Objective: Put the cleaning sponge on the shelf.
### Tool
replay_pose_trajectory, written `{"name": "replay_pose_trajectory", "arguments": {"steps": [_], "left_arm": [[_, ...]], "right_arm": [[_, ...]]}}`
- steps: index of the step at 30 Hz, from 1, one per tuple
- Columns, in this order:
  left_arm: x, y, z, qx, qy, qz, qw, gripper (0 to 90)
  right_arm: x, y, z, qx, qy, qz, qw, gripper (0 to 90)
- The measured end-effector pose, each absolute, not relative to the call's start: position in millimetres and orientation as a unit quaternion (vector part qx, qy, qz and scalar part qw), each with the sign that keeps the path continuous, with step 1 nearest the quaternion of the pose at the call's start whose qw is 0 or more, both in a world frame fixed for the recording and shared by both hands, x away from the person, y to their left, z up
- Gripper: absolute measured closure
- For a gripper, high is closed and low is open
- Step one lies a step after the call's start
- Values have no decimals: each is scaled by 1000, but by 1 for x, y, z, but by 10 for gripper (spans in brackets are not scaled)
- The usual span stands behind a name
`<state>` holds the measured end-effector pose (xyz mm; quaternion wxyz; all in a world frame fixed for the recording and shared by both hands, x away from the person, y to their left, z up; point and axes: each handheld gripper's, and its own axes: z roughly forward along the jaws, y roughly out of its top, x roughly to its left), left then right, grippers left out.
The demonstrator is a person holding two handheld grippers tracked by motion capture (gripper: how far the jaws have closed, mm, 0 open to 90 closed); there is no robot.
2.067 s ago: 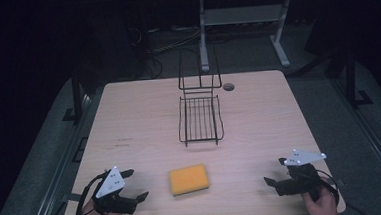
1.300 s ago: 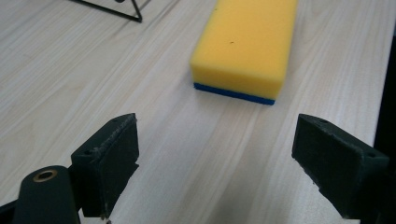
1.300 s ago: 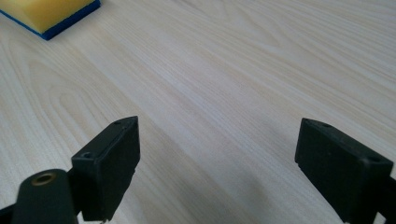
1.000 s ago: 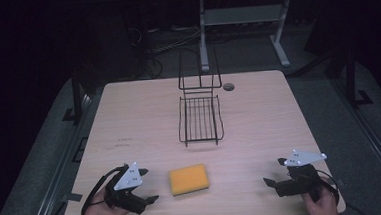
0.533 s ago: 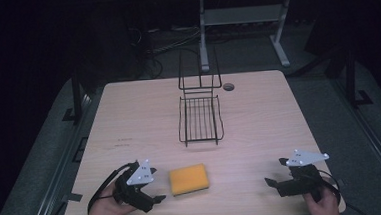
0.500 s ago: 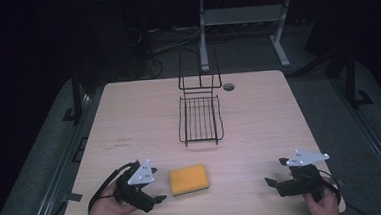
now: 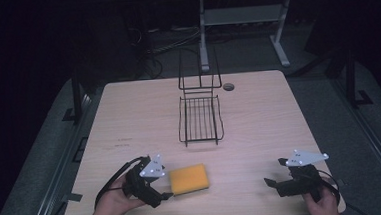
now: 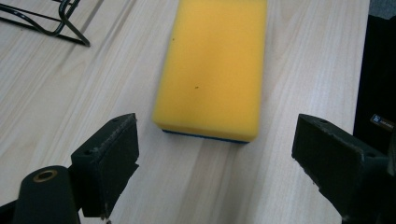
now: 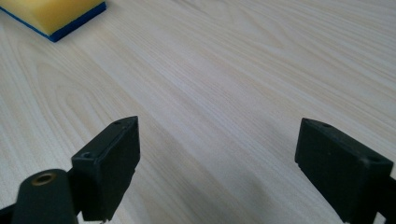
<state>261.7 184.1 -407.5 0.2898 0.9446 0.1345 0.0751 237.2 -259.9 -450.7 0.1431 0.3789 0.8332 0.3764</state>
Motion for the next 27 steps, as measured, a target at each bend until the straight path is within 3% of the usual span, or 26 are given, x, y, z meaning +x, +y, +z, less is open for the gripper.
{"name": "replay_pose_trajectory", "arguments": {"steps": [27], "left_arm": [[280, 151, -411, 956, 110, 53, 265, 141]], "right_arm": [[236, -259, -451, 376, 835, 378, 137, 138]]}}
